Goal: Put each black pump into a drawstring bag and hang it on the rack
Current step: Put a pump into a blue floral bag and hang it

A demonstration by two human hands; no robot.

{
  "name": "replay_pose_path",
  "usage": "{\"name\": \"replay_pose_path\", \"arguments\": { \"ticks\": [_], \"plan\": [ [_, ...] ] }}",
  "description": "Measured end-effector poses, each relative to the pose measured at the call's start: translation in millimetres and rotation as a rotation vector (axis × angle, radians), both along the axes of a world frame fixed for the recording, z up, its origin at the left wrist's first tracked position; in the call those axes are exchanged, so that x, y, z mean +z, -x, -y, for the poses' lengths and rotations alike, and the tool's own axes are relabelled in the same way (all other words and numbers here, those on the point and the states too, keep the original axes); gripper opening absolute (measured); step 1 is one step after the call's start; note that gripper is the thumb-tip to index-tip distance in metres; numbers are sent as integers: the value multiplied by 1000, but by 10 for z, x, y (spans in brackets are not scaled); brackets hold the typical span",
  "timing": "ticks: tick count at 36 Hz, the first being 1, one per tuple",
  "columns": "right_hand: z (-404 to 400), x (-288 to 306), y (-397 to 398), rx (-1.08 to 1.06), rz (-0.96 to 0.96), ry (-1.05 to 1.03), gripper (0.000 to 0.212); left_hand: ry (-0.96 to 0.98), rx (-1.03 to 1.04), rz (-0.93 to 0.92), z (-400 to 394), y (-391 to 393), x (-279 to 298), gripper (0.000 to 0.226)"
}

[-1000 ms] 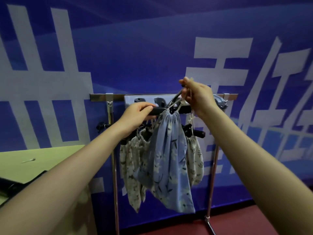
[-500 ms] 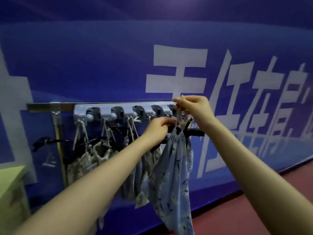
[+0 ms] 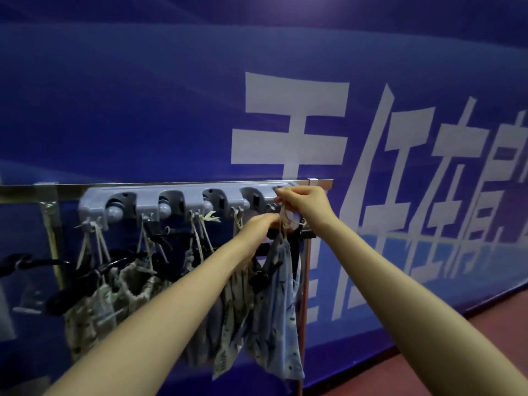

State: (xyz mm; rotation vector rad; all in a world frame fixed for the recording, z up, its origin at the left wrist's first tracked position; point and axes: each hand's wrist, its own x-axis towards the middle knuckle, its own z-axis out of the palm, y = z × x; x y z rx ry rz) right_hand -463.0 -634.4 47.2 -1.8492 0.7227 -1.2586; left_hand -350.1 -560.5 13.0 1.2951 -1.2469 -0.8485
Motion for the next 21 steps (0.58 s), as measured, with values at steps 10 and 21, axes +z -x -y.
{"name": "replay_pose_path", "arguments": {
  "ticks": [10,21],
  "plan": [
    [276,-98,-258,-71,-87,124,18,120,279,-205,291,-55,-84,23],
    [200,-81,-202,-89,-257,14,18,-110,186,153,239,-115,-180,24]
  ]
}}
